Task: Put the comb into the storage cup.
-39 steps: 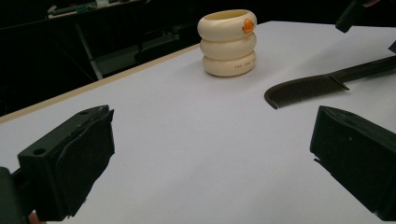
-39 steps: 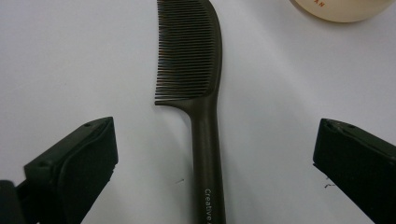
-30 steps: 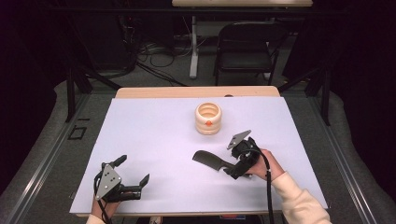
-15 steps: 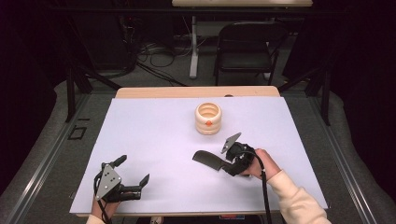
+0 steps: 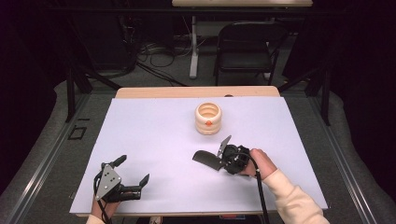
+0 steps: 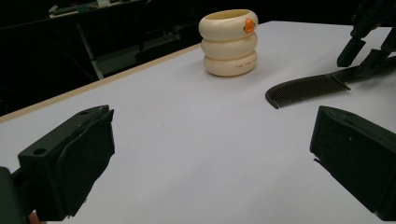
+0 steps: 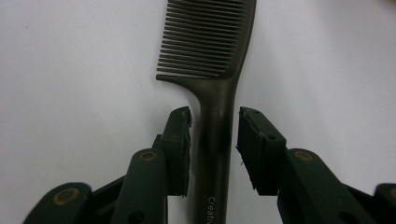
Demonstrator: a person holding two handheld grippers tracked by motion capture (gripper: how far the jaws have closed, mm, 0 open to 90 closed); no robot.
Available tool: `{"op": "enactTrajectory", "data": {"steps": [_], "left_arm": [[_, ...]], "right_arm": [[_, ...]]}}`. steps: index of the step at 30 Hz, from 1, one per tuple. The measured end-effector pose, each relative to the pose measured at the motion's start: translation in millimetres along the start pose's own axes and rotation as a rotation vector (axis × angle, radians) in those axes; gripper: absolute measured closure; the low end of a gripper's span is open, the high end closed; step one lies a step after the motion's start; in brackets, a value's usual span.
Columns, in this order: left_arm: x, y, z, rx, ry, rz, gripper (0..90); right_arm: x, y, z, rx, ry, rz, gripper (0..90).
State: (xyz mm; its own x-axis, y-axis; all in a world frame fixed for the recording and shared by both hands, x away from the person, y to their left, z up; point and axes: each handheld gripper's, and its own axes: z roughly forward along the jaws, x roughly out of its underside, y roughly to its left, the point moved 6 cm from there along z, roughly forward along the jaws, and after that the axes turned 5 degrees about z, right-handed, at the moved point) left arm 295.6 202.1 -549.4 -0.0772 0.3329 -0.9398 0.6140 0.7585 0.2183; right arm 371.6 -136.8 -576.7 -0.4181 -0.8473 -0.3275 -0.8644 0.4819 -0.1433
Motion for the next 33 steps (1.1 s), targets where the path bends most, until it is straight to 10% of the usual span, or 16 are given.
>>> {"op": "enactTrajectory", "data": {"steps": [33], "left_arm": [[-0.1,0.0,-0.6,-0.001,-0.001,-0.002,0.0]], "right_arm": [[-0.9,-3.0,8.6,0.013,0.042,0.027,72.3]]}}
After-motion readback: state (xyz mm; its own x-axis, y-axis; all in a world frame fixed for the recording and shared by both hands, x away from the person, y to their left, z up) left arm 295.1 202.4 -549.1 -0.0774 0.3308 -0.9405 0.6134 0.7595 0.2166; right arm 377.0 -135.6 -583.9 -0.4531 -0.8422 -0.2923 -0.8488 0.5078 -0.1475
